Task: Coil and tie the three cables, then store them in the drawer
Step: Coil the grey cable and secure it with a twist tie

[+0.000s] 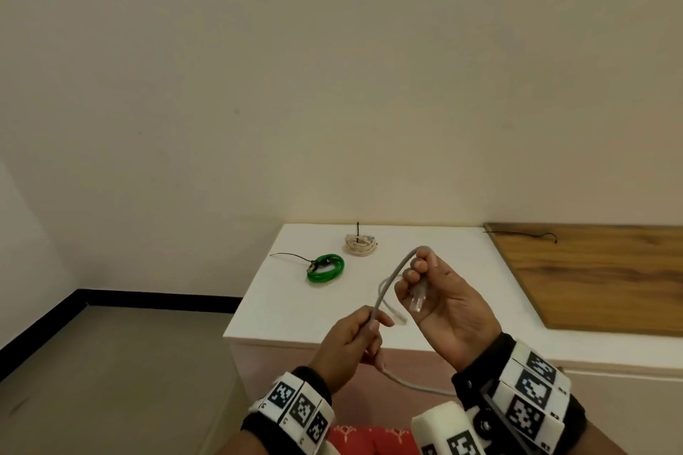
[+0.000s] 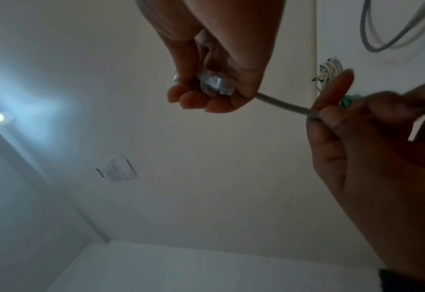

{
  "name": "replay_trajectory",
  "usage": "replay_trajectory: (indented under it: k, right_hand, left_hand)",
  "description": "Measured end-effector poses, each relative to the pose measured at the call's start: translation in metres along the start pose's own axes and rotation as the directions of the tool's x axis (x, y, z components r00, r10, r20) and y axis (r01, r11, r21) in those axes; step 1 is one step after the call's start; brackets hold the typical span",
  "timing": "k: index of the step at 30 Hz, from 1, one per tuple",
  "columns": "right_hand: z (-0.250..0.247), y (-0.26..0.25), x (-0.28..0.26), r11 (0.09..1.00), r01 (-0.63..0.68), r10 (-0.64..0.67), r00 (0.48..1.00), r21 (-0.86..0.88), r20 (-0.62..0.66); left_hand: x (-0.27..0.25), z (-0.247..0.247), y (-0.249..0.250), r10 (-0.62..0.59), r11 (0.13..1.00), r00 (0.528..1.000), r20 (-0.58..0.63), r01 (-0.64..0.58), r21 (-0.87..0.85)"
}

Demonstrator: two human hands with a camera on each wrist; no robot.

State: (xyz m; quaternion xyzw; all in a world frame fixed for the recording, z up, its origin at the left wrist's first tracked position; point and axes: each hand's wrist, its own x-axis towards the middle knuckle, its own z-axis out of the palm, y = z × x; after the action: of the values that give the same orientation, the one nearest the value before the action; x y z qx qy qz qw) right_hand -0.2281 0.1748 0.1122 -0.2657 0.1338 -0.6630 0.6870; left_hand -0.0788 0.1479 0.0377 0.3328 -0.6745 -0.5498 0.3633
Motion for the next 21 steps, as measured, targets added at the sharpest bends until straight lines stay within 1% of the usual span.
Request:
replay_trajectory:
  k: [2,5,6,8,9,11,14,16,17,18,20,21]
  right_hand:
    - [0.0,-0.002,0.002,0.998,0.05,-0.05,0.999,-0.03,0.01]
    - [-0.002,-0.008,0.004,0.985,0.128,-0.125,0.992,-0.117,0.031]
    - [-0.004,-0.009,0.004,0.977,0.149,-0.146,0.989,-0.15,0.031]
    - [-0.009,-0.008,0.004,0.95,0.191,-0.188,0.982,-0.248,0.037]
    - [-0.011,-0.006,0.003,0.926,0.216,-0.213,0.976,-0.309,0.045]
    - [-0.012,-0.001,0.001,0.864,0.256,-0.254,0.965,-0.433,0.064]
    - [-0.009,0.003,-0.001,0.782,0.266,-0.273,0.959,-0.563,0.074]
    - [-0.007,0.006,-0.002,0.69,0.24,-0.26,0.963,-0.682,0.076]
    - [-0.007,0.007,-0.002,0.627,0.212,-0.242,0.968,-0.75,0.071]
    - [-0.008,0.008,-0.003,0.565,0.177,-0.215,0.974,-0.806,0.063]
    - [-0.009,0.006,-0.004,0.474,0.123,-0.172,0.984,-0.872,0.045]
    - [-0.009,0.005,-0.005,0.453,0.1,-0.156,0.987,-0.886,0.032]
  left_hand:
    - [0.0,0.006,-0.003,-0.005,1.0,1.0,0.025,0.006,-0.024]
    - [-0.001,0.011,-0.009,-0.054,0.998,0.998,0.043,0.055,-0.012]
    - [-0.001,0.012,-0.01,-0.049,0.999,0.998,0.031,0.048,0.018]
    - [0.0,0.011,-0.006,0.013,0.983,1.0,-0.016,-0.01,0.185]
    - [0.0,0.01,-0.003,0.069,0.951,0.997,-0.033,-0.056,0.304]
    - [0.002,0.009,0.006,0.182,0.84,0.983,-0.015,-0.148,0.522]
    - [0.001,0.008,0.013,0.264,0.631,0.96,0.092,-0.244,0.736]
    - [0.0,0.007,0.014,0.287,0.487,0.94,0.182,-0.307,0.818]
    - [0.001,0.007,0.013,0.302,0.421,0.927,0.224,-0.341,0.841]
    - [0.001,0.006,0.012,0.318,0.375,0.912,0.26,-0.373,0.849]
    - [-0.001,0.004,0.016,0.34,0.335,0.902,0.266,-0.381,0.862]
    - [-0.003,0.003,0.017,0.332,0.34,0.908,0.254,-0.367,0.866]
